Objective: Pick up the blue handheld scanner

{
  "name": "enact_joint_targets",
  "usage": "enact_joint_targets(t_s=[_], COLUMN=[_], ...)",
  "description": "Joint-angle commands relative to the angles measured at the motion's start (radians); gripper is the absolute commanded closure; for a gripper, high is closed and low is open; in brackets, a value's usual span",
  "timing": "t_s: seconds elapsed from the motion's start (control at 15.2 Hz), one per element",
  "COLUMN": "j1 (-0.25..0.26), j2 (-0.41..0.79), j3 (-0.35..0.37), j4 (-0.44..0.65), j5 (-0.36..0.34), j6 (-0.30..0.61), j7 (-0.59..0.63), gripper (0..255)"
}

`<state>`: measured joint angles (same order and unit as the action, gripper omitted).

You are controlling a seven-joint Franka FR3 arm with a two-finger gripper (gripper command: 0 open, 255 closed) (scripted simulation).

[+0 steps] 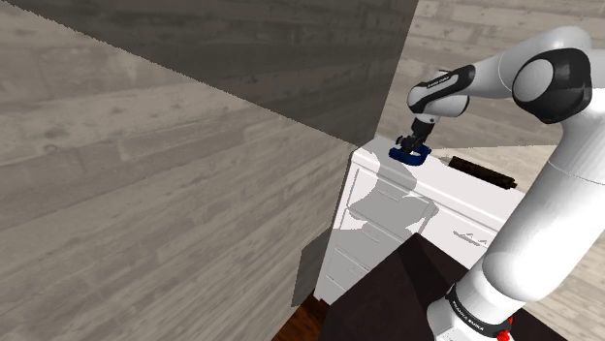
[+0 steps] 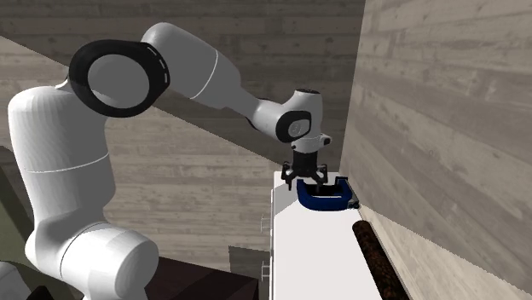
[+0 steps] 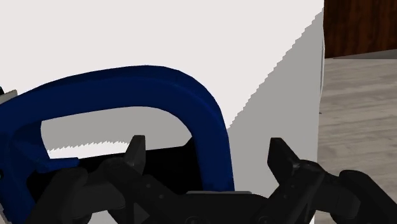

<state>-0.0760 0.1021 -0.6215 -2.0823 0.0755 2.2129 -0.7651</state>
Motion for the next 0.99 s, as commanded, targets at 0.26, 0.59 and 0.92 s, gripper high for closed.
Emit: enact_joint_targets(t_s=[0.26,0.59,0.92], j1=[-0.001,-0.001,0.003], j2=[0.005,0.006,-0.022], j3=[0.0,0.0,-0.002], j4=[-0.003,-0.002,0.024], j5=[0.004,0.005,-0.018], j6=[0.008,0.007,-0.041], j7=[-0.004,-0.004,0.011], gripper=[255,255,255])
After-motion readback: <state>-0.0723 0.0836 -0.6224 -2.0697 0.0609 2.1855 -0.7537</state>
